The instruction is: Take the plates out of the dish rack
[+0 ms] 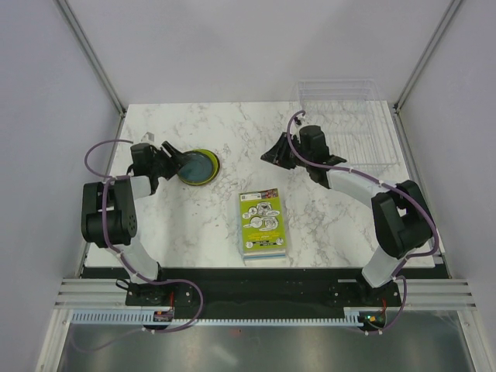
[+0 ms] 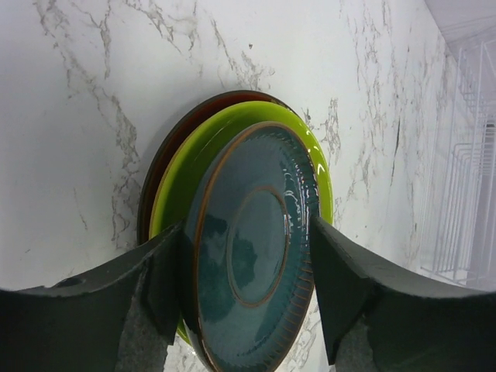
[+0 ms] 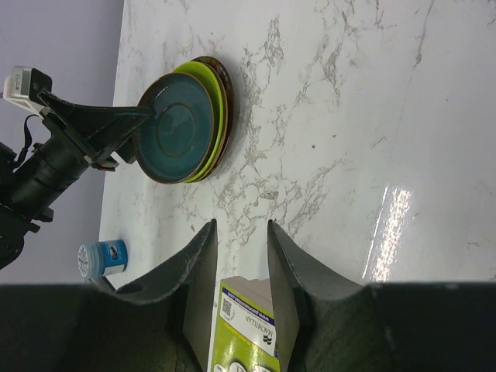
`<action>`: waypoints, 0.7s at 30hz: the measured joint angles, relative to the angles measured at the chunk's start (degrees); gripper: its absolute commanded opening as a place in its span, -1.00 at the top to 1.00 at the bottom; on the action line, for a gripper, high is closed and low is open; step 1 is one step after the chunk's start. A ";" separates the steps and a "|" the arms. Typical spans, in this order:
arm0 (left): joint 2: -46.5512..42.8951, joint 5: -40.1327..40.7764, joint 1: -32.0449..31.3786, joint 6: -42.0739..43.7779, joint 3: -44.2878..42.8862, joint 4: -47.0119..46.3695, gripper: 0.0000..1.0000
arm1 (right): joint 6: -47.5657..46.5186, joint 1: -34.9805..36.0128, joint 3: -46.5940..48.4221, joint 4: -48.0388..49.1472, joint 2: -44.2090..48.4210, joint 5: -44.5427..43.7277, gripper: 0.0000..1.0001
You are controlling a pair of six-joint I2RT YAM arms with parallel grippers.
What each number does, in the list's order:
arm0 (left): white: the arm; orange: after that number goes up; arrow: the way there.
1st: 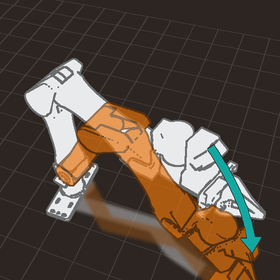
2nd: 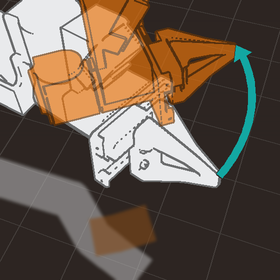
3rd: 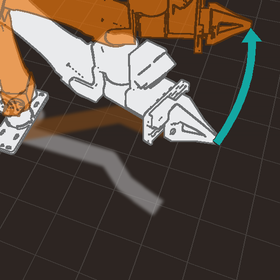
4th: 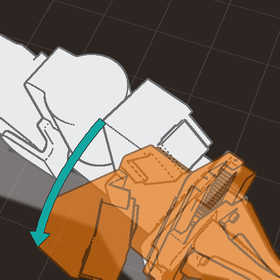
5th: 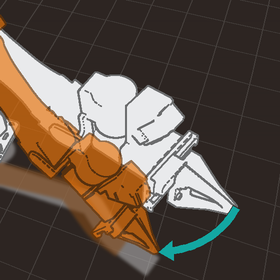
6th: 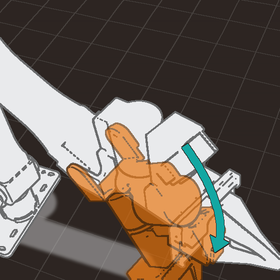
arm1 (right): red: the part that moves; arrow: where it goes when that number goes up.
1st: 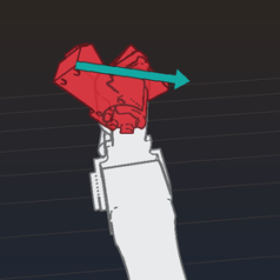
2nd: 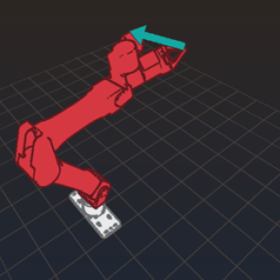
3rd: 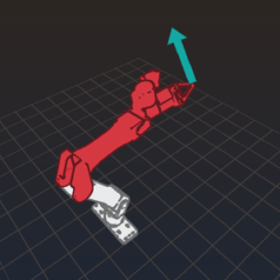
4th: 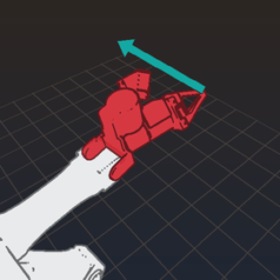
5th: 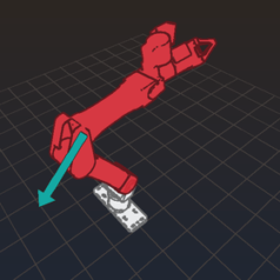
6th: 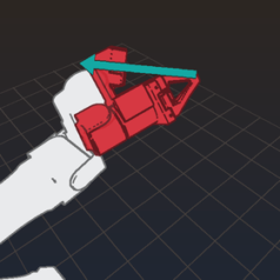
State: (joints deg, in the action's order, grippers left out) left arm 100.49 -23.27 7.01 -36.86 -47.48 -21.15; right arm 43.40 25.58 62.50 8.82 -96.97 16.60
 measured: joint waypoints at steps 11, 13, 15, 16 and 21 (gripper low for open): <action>0.11 1.36 -0.39 2.25 -4.24 6.84 -0.65 | 0.04 0.00 -0.24 -0.31 -0.61 1.66 0.23; 0.11 2.73 -0.74 3.50 -5.57 9.33 -0.66 | 0.04 0.00 -0.24 -0.35 -0.61 1.75 0.23; 0.11 4.37 -1.27 4.68 -6.88 11.93 -0.66 | 0.04 0.00 -0.24 -0.31 -0.61 1.86 0.23; 0.11 5.01 -1.53 5.27 -7.41 12.94 -0.66 | 0.04 0.00 -0.26 -0.31 -0.61 1.86 0.23; 0.59 8.04 -3.06 8.04 -10.73 18.78 -0.65 | 0.07 0.00 -1.14 -0.28 -0.61 2.05 0.23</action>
State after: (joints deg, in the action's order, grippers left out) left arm 101.08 -15.22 3.95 -28.82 -58.22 -2.37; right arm 43.46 25.58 61.36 8.54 -97.58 18.65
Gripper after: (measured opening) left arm 0.826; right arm 0.385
